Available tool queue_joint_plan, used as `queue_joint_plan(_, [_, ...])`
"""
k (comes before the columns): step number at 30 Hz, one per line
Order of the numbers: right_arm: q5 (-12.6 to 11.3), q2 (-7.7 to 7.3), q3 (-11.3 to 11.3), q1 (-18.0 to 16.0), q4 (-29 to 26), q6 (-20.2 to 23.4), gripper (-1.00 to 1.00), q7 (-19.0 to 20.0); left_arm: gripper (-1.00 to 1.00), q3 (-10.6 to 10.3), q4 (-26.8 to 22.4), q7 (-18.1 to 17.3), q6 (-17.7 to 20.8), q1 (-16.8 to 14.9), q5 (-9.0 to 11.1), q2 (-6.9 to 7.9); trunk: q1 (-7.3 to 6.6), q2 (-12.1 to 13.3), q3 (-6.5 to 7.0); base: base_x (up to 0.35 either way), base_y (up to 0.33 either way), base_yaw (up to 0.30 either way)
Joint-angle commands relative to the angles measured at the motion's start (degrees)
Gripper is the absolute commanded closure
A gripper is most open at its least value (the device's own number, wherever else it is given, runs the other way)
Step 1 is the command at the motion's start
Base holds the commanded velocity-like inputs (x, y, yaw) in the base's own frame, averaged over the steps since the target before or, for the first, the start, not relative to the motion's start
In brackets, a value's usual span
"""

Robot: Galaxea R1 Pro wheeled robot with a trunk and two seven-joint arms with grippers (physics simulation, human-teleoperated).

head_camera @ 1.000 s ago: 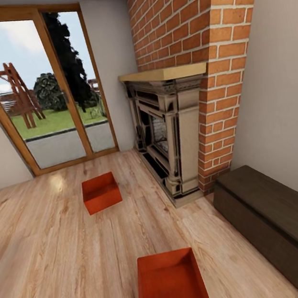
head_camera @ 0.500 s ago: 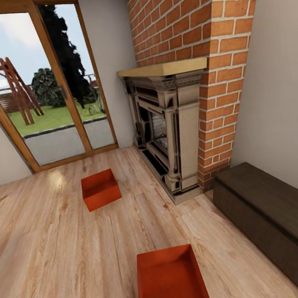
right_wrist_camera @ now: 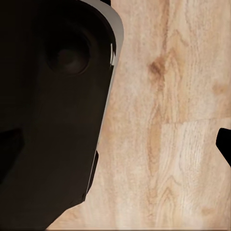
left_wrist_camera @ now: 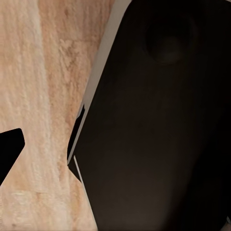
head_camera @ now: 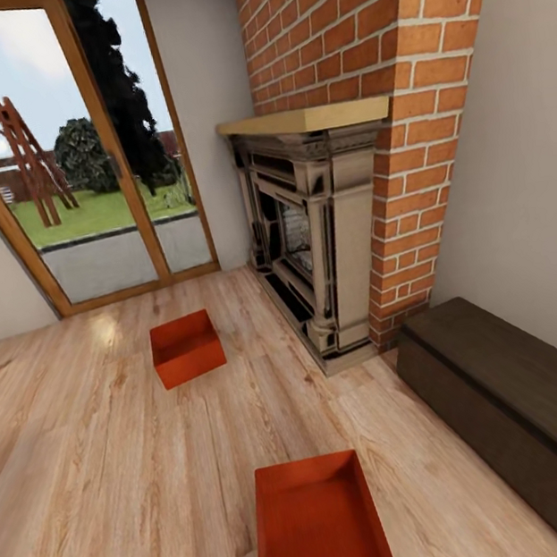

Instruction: Move the two storage containers from the living room to the garage. In the garage, place one container on the floor and stack the other container on top of it (either order is fine).

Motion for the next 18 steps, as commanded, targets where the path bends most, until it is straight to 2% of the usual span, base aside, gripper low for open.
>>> queue_joint_plan(1, [0.28,0.01,0.25,-0.04,0.08,-0.13,-1.0,-0.23,-1.0,0.18,-0.11,0.05,0.28,0.0,0.19,0.0,-0.01,-0.02,-0.14,0.0,0.0,0.0])
queue_joint_plan(18, [0.28,-0.02,0.25,-0.04,0.08,-0.29,-1.0,-0.24,-1.0,0.21,-0.1,0.06,0.28,0.0,0.19,0.0,-0.01,-0.02,-1.7,0.0,0.0,0.0])
